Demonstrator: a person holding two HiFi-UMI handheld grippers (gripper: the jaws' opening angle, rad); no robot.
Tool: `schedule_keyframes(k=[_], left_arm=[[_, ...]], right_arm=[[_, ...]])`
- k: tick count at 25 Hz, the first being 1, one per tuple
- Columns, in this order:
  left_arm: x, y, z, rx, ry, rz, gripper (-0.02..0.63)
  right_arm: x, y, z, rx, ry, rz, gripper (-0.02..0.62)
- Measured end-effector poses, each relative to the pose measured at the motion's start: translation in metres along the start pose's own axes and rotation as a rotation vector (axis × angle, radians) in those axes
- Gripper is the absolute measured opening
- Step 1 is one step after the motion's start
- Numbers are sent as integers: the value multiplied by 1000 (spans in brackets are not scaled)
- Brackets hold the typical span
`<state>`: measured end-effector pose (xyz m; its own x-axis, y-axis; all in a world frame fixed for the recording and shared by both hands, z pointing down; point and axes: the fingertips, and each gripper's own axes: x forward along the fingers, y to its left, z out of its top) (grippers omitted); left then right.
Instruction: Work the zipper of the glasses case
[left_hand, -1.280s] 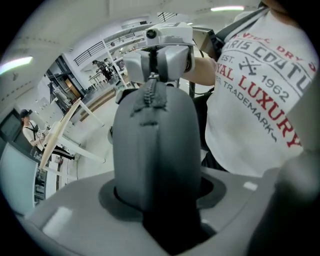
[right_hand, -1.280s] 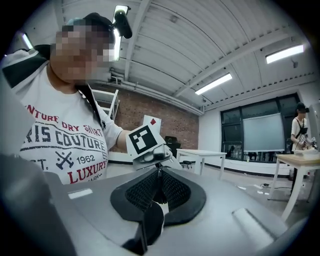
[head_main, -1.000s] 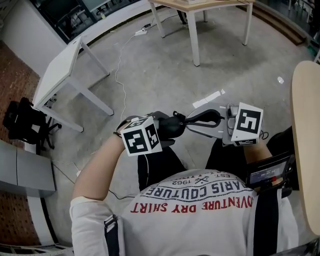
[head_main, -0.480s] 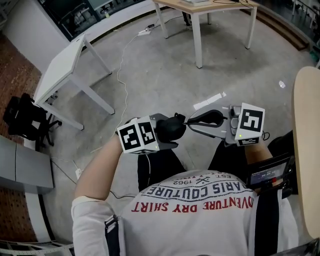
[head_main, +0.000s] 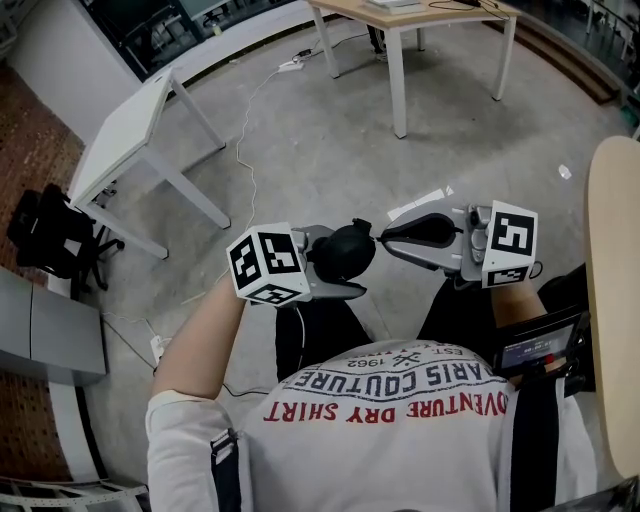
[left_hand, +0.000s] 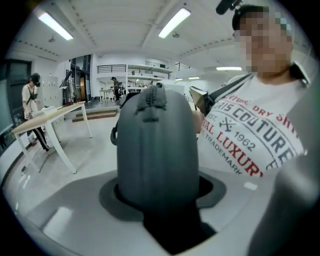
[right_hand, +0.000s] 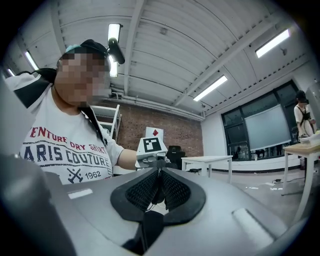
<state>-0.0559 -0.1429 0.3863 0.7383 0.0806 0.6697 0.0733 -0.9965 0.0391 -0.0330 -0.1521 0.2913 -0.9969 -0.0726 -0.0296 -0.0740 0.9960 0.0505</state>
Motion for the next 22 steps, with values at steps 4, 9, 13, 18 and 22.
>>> schedule_keyframes(k=[4, 9, 13, 18, 22], left_arm=[[-2, -3, 10, -44, -87, -30, 245], [-9, -6, 23, -84, -200, -62, 245], [-8, -5, 29, -105, -257, -66, 245], [-10, -3, 42, -132, -350, -65, 245], [-16, 0, 54, -180, -454, -85, 245]], right_arm=[[-4, -2, 1, 20, -34, -4, 23], [-3, -2, 6, 46, -74, 4, 23], [-5, -3, 6, 59, -95, 2, 23], [-9, -5, 9, 79, -130, 1, 23], [-9, -7, 8, 93, -144, -7, 23]])
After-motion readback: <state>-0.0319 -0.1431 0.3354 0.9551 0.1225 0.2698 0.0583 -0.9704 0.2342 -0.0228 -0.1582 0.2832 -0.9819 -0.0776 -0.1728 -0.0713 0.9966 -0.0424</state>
